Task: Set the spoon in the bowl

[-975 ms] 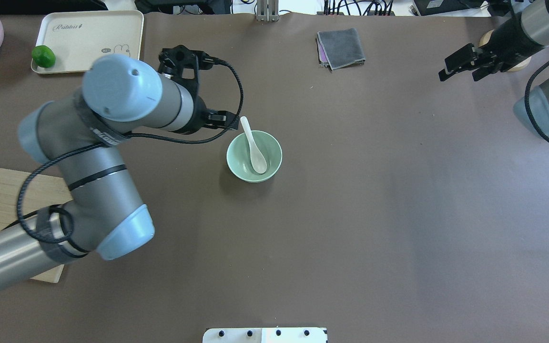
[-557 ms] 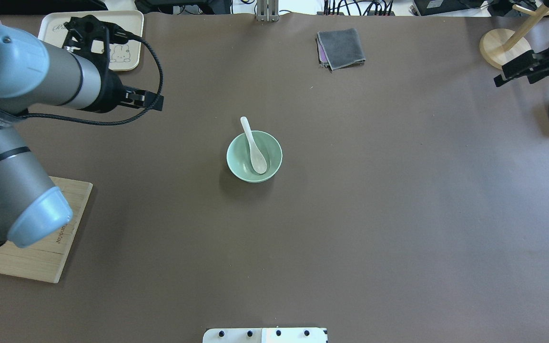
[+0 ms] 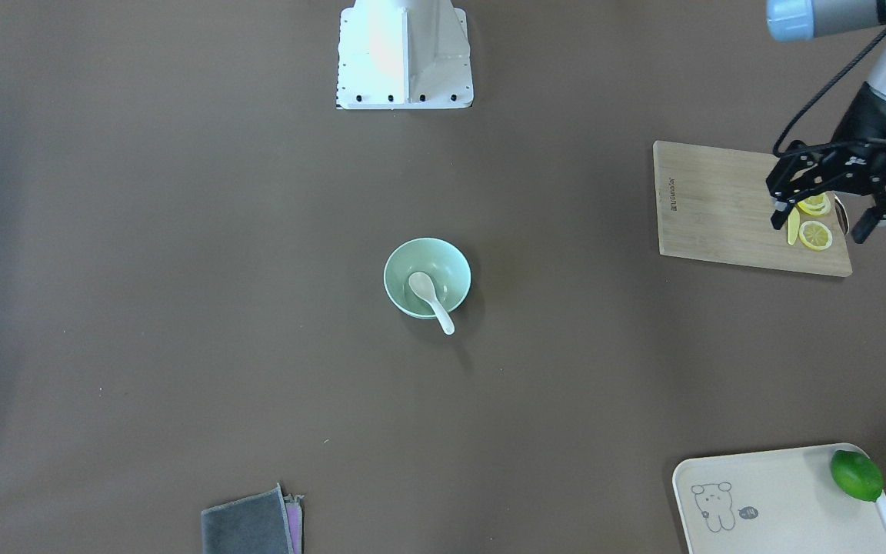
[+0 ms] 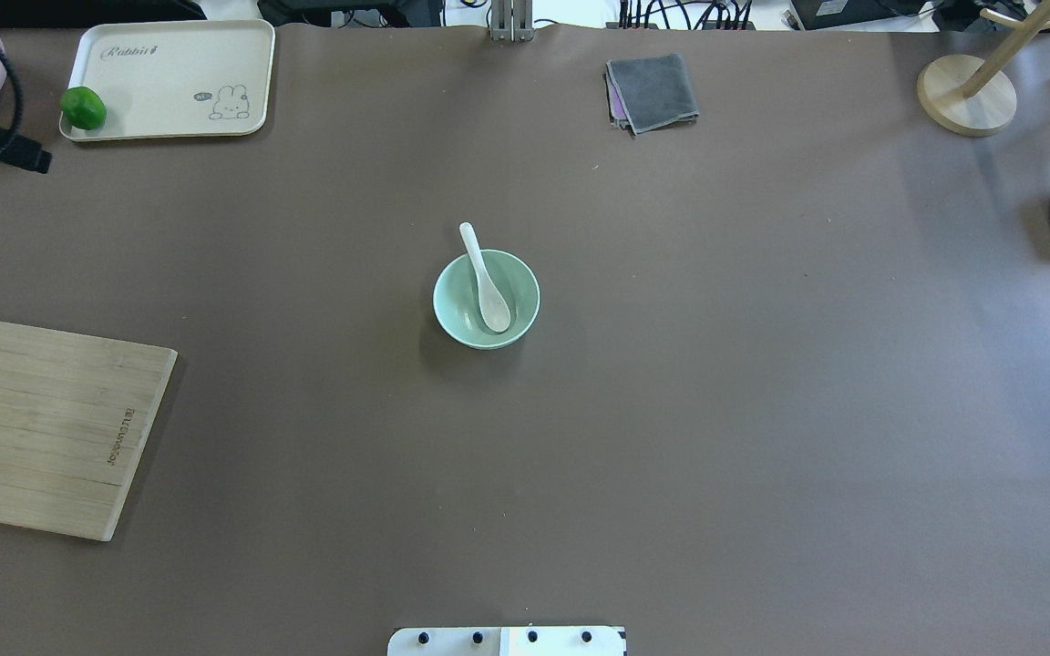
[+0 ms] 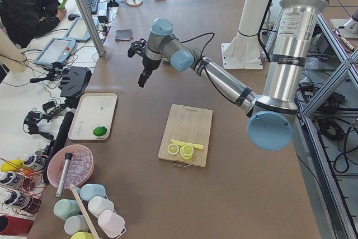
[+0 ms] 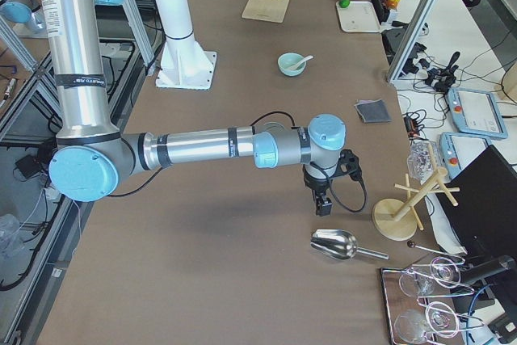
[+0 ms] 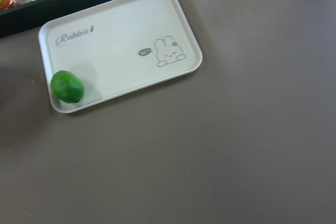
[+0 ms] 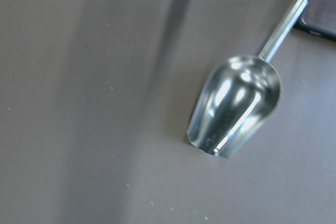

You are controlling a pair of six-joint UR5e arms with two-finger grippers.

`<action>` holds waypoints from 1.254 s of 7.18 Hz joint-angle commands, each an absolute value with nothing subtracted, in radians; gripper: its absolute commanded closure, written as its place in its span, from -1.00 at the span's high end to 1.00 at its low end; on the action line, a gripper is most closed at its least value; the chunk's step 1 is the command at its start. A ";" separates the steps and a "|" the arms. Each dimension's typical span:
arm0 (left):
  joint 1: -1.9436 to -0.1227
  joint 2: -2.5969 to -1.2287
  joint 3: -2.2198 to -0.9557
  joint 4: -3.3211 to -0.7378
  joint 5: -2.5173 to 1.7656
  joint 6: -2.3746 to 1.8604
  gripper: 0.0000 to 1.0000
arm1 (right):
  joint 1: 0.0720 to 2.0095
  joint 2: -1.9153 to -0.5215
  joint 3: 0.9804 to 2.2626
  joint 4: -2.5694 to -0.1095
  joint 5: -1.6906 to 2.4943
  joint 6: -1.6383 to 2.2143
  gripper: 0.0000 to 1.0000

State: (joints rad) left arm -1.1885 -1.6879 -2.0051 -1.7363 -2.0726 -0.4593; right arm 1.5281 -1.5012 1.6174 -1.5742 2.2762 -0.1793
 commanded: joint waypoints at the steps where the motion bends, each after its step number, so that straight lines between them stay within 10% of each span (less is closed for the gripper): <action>1: -1.323 -1.544 -1.977 -1.741 -2.091 -0.308 0.95 | 1.591 -1.558 1.621 -1.612 2.159 -0.247 1.00; 9: -1.589 -1.387 -1.770 -1.752 -2.321 -0.040 0.95 | 1.586 -1.563 1.614 -1.597 2.330 -0.230 1.00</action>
